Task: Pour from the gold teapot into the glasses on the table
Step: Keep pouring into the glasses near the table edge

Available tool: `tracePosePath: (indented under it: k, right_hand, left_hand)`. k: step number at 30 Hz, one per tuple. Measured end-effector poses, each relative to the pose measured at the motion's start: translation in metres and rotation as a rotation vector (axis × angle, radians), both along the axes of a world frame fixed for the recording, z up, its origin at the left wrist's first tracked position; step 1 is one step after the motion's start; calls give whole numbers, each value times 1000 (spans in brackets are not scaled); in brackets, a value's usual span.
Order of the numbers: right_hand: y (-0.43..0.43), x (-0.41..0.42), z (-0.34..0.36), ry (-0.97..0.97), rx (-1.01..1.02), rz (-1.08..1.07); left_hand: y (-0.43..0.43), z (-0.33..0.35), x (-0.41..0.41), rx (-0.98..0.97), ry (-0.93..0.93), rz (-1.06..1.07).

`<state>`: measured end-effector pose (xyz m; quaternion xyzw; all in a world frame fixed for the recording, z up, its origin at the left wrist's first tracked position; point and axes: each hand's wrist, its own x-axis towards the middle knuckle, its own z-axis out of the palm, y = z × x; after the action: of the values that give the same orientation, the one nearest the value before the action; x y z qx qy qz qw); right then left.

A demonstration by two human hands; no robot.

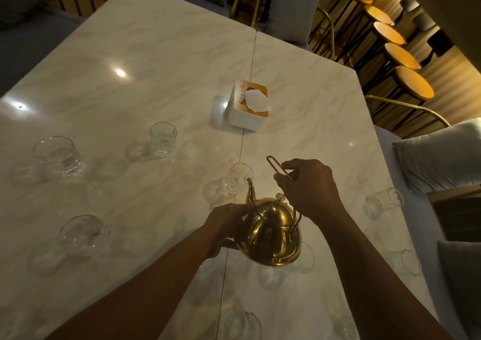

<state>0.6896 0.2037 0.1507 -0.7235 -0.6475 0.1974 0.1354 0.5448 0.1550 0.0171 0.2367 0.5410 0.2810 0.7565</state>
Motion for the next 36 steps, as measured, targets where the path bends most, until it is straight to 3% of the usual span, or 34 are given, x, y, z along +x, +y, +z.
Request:
tracePosePath:
  k: [16,30,36]
  right_hand:
    - [-26,7,7,41,7,-4]
    - [-95,37,56,60,261,-49]
    - [-139,62,74,-2,314,-69]
  left_hand:
    - [7,-10,-3,87,57,26]
    - [-5,39,15,376,-9,65]
    - [-30,53,43,394,-36,1]
